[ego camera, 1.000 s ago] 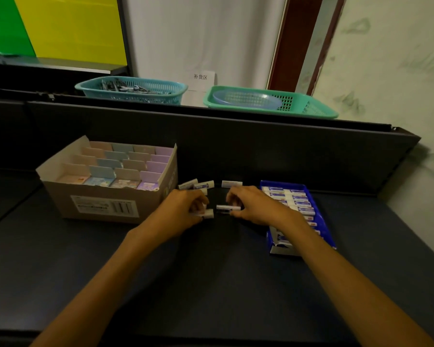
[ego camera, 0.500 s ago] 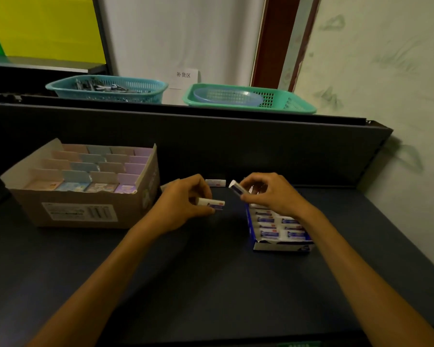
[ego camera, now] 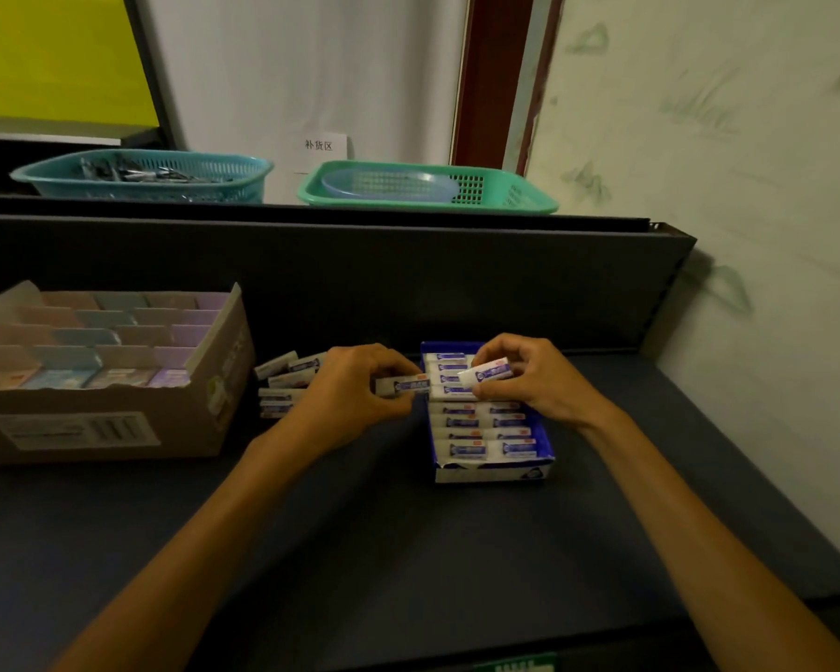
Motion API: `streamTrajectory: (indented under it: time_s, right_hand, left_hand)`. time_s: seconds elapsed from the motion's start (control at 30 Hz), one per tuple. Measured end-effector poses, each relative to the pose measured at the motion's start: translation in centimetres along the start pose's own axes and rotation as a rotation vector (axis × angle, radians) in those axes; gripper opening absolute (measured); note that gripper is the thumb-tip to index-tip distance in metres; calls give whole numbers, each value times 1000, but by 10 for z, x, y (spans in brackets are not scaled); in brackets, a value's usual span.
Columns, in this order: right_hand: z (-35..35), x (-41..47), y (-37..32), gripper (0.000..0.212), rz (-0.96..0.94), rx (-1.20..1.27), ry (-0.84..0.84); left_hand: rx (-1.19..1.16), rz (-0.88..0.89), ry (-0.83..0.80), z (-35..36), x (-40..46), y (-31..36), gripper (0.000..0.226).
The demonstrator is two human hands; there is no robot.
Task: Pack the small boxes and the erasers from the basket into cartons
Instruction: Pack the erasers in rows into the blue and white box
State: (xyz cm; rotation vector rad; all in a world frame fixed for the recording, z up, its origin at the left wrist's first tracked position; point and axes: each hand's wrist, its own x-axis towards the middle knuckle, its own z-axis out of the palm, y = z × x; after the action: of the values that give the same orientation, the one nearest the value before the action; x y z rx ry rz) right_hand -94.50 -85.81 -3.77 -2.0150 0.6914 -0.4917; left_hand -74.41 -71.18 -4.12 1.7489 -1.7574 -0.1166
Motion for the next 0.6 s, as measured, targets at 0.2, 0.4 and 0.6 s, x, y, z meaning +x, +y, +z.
streamTrajectory:
  time_s: [0.2, 0.4, 0.6]
  right_hand:
    - [-15, -10, 9, 26, -41, -146, 30]
    - [-25, -16, 21, 27, -134, -355, 75]
    - [-26, -15, 28, 28, -166, -389, 49]
  left_hand:
    - [57, -1, -20, 15, 14, 14, 37]
    - [166, -16, -84, 31, 26, 24, 42]
    - [247, -53, -198, 41, 34, 31, 42]
